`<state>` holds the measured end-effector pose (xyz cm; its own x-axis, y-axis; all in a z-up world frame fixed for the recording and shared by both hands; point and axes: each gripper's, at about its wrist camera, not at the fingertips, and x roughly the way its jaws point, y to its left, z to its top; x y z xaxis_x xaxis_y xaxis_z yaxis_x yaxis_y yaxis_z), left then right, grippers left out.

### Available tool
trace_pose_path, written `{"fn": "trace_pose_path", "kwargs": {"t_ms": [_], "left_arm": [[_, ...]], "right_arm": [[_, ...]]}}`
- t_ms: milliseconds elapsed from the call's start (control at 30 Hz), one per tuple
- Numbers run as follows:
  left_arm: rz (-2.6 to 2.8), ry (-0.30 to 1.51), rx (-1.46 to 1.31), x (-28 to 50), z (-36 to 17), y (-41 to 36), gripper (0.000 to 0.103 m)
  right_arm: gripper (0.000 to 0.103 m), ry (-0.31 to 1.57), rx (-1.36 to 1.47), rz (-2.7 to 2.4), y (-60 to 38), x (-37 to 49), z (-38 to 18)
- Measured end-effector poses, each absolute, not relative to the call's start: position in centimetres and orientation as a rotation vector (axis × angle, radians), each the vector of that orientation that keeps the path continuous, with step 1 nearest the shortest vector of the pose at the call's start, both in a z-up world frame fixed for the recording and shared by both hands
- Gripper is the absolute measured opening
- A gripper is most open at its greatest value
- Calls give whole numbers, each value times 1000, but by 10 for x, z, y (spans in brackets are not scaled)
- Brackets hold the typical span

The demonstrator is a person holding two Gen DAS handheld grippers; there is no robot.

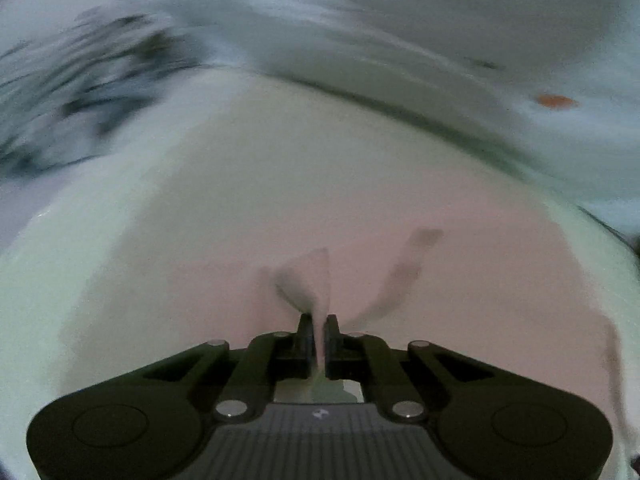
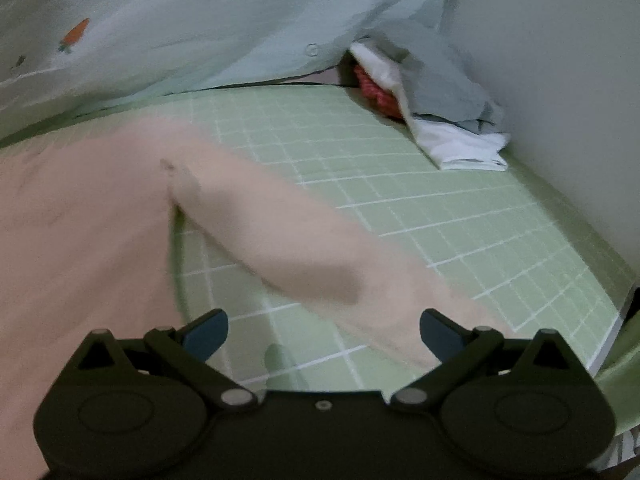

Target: Fold clothes

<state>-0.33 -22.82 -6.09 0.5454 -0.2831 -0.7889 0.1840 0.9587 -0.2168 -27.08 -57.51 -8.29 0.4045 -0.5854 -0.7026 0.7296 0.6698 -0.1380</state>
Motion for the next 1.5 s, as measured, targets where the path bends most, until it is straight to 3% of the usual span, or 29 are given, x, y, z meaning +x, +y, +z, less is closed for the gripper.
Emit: {"fn": "trace_pose_path", "kwargs": {"t_ms": [67, 100, 167, 233, 300, 600, 733, 900, 967, 1067, 1133, 1167, 1200, 1233, 1500], "left_arm": [[-434, 959, -131, -7, -54, -266, 6], [-527, 964, -148, -10, -50, -283, 12], [-648, 944, -120, -20, -43, -309, 31], [-649, 904, -25, -31, -39, -322, 78], [-573, 870, 47, -35, -42, -318, 86], [-106, 1065, -21, -8, -82, -229, 89], [-23, 1107, -44, -8, -93, -198, 90], [21, 1140, -58, -6, -96, -171, 90], [30, 1147, -62, -9, -97, -165, 91], [37, 1153, -66, -11, -100, -155, 91], [38, 1158, -67, -11, -101, -153, 91], [37, 1161, -70, -10, -102, -153, 91], [34, 1165, -73, -9, -103, -154, 91], [27, 1168, -72, -7, -104, -155, 91], [-21, 1155, -29, -1, -103, -182, 91]], "right_arm": [[103, 795, 217, -856, -585, -275, -83], [103, 794, 224, -866, -589, -277, -82], [103, 792, 236, -880, -596, -280, -82], [103, 793, 237, -878, -601, -279, -81], [103, 794, 224, -857, -601, -273, -80], [102, 768, 260, -591, -563, -205, -68], [94, 787, 320, -454, -532, -163, -72], [69, 864, 332, -340, -495, -126, -90], [64, 894, 337, -311, -484, -119, -97], [66, 908, 299, -284, -474, -114, -102], [53, 904, 258, -260, -470, -112, -102], [40, 903, 243, -246, -470, -111, -102], [16, 903, 232, -230, -470, -111, -100], [5, 903, 221, -213, -471, -111, -99], [3, 781, 274, -209, -503, -118, -69]]}}
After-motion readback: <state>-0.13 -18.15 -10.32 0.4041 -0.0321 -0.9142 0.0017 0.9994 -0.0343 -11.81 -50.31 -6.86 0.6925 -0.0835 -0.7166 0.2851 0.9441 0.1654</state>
